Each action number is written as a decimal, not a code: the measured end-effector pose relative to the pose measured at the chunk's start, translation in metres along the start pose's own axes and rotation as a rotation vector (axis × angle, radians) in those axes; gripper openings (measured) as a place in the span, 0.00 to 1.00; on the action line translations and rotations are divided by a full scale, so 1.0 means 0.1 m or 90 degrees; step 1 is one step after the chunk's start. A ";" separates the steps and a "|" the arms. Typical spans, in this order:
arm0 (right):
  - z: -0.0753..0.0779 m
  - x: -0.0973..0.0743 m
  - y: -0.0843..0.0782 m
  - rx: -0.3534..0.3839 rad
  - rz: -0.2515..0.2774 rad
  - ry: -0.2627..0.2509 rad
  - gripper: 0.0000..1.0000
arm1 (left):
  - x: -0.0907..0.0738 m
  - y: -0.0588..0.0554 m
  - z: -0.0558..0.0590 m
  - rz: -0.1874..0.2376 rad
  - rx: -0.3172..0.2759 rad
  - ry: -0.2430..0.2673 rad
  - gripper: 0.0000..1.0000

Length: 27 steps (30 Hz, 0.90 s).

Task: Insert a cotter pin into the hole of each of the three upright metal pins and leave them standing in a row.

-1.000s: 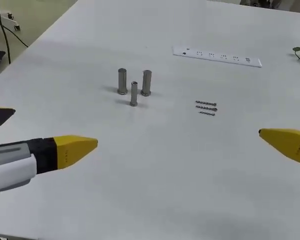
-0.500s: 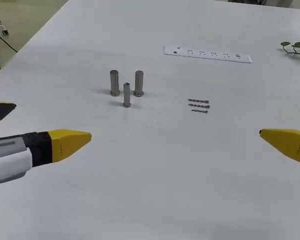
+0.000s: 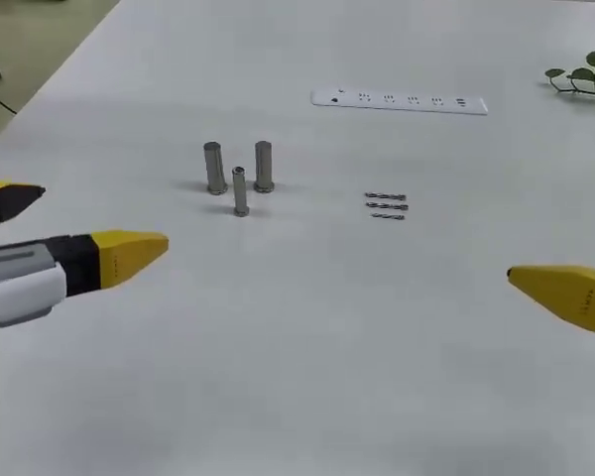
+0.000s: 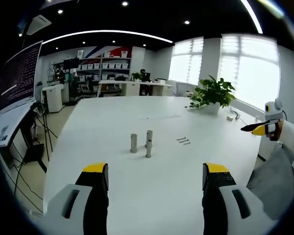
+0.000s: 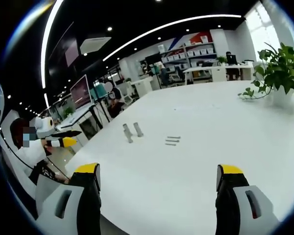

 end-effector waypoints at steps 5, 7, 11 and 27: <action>0.01 0.00 0.00 0.009 0.007 -0.001 0.97 | 0.20 0.13 -0.07 0.003 0.043 -0.012 0.71; 0.02 -0.01 -0.01 0.009 0.006 -0.002 0.97 | 0.30 0.17 -0.07 0.004 0.057 -0.022 0.69; 0.04 -0.01 -0.03 0.012 0.002 -0.006 0.97 | 0.50 0.24 -0.02 0.003 0.086 -0.046 0.64; 0.11 -0.09 -0.06 -0.021 -0.030 -0.046 0.97 | 1.15 0.27 0.16 -0.008 0.121 -0.120 0.43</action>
Point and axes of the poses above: the centre of the closed fingertips' face, and the gripper's own axes: x roughly forward along the fingers, z roughly to its right, y roughly out of its top, the point moved 1 cm from there along -x, roughly backward along the fingers, and after that the axes turned 5 degrees about -z, right-handed, at the moved point
